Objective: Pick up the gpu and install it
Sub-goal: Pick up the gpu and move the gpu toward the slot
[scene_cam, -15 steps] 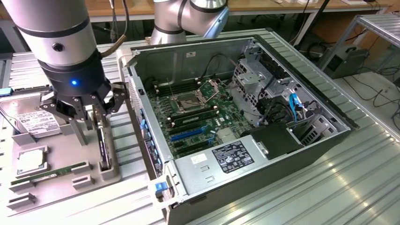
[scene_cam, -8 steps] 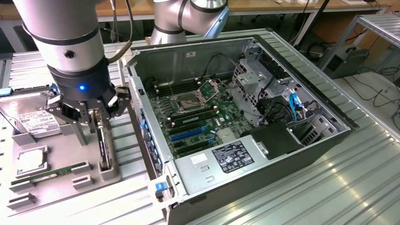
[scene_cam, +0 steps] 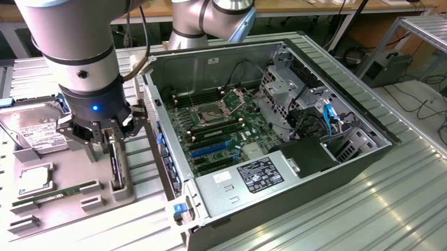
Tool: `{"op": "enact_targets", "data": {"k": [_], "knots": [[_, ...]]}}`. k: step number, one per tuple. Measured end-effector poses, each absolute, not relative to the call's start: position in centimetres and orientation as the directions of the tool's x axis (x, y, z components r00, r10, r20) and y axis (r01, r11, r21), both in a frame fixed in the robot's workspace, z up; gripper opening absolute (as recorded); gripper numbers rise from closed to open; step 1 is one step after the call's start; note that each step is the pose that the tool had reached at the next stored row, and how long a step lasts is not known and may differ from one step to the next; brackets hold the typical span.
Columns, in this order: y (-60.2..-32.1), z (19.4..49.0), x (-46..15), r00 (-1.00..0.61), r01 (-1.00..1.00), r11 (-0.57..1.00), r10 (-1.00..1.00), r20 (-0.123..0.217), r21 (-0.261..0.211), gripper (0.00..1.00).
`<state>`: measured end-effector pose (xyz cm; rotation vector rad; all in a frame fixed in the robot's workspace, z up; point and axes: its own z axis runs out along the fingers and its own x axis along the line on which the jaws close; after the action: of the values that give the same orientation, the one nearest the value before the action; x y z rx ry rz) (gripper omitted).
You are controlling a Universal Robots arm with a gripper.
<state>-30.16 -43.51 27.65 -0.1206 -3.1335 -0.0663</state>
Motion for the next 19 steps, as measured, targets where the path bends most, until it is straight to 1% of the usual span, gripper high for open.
{"op": "enact_targets", "data": {"k": [15, 18, 19], "knots": [[-42.6, 24.5, -30.8, -0.995, 0.099, 0.994, 0.099, 0.007, 0.042, 0.36], [-42.6, 23.9, -30.8, -0.995, 0.102, 0.994, 0.102, 0.012, 0.041, 0.36], [-42.6, 23.9, -30.8, -0.995, 0.102, 0.994, 0.102, 0.014, 0.041, 0.35]]}}
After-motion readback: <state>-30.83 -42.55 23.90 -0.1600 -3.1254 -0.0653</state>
